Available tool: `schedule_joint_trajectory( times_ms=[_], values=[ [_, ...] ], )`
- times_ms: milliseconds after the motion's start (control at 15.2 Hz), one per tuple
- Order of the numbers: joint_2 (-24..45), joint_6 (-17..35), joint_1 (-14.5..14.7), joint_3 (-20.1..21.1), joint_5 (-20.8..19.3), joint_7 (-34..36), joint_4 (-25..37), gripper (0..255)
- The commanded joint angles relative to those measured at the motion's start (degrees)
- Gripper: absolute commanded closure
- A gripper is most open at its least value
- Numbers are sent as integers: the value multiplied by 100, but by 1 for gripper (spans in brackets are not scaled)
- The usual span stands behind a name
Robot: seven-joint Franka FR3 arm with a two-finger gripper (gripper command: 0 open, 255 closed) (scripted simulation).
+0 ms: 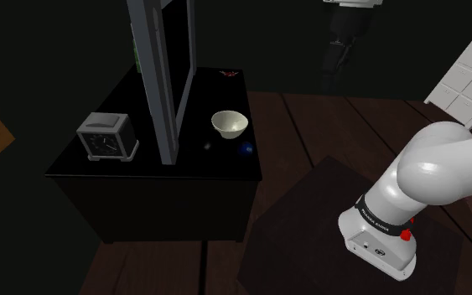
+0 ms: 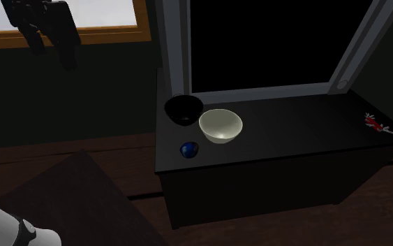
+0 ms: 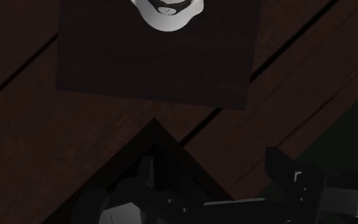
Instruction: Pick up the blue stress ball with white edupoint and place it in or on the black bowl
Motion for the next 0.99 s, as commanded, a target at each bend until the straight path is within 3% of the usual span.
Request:
schedule_joint_trajectory(
  times_ms=[0,462,924],
  values=[
    [0,0,0,0,0,0,0,0],
    [356,1451,81,-687,-382,-1382,-946,0],
    [1412,3072,217,-1406,-584,-2793,-1381,0]
  ],
)
